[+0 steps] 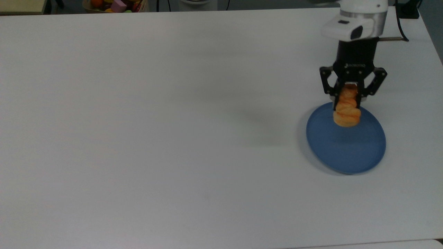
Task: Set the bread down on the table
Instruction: 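Lift the bread roll off the plate and carry it away from the plate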
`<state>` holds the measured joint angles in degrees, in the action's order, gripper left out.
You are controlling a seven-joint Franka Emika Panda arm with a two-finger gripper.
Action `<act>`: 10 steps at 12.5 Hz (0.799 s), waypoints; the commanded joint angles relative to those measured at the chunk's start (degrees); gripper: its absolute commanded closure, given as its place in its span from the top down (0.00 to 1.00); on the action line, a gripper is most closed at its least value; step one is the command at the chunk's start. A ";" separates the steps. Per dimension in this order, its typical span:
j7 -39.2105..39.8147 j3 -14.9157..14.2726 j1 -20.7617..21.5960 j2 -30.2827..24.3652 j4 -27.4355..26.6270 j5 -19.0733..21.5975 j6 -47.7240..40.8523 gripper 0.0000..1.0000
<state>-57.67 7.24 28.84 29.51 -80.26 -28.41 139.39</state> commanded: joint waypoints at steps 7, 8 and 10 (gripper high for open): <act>23.97 -0.20 -7.64 -22.73 -15.27 21.18 -12.72 0.47; 29.49 -0.38 -9.74 -25.01 -16.41 24.60 -16.04 0.48; 41.26 -2.47 -12.82 -28.18 -17.38 29.18 -23.51 0.48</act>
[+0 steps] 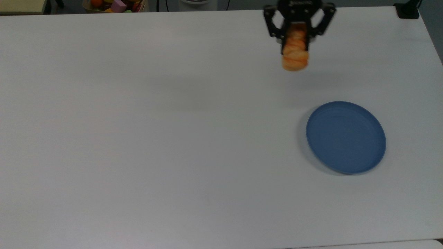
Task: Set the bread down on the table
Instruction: 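Lift the bread roll off the plate and carry it away from the plate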
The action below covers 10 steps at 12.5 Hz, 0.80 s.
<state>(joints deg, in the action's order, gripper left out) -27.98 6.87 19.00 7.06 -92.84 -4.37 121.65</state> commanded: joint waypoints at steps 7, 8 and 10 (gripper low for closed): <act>42.70 -17.47 -12.49 -10.40 -10.42 10.78 -12.14 0.48; 45.79 -19.95 -13.02 -10.40 -11.12 12.00 -11.88 0.48; 57.46 -26.18 -14.86 -10.22 -12.26 14.81 -12.32 0.48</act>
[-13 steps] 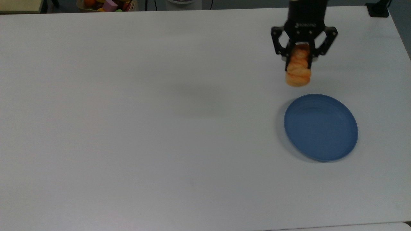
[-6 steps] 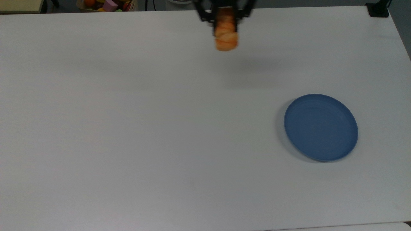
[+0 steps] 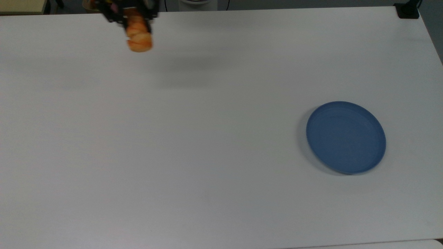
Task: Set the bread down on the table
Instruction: 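Lift the bread roll off the plate and carry it away from the plate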
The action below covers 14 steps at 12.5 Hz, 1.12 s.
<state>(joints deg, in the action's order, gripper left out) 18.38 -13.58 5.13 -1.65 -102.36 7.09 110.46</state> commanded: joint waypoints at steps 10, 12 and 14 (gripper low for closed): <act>24.78 -12.34 -6.89 8.04 -11.46 3.45 15.64 0.48; 24.69 -12.34 -7.94 12.09 -12.15 3.63 23.80 0.48; 24.78 -12.26 -9.43 14.82 -13.39 4.41 29.61 0.48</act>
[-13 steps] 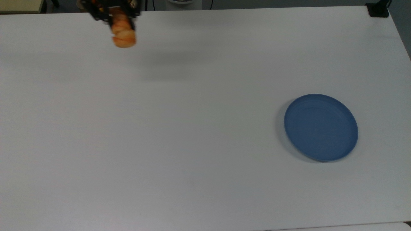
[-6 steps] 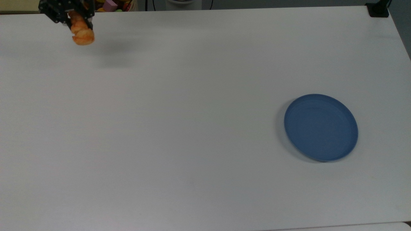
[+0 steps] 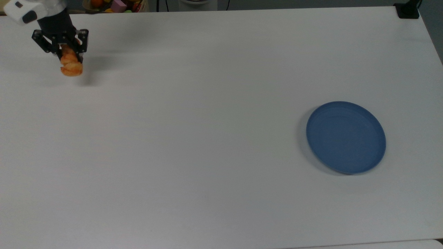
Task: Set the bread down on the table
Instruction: 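Lower the bread roll onto the bare table and open the gripper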
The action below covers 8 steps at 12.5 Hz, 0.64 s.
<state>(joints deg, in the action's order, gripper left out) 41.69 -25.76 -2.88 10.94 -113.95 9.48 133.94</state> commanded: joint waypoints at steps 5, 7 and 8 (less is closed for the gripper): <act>9.35 0.00 -4.24 7.15 -2.51 13.43 13.01 0.48; 11.38 0.00 -4.59 8.39 -2.42 14.95 13.45 0.51; 12.78 0.18 -4.68 8.83 -2.42 15.13 14.15 0.53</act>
<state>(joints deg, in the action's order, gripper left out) 50.69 -25.76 -7.55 19.26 -115.30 22.61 145.12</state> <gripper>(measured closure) 0.498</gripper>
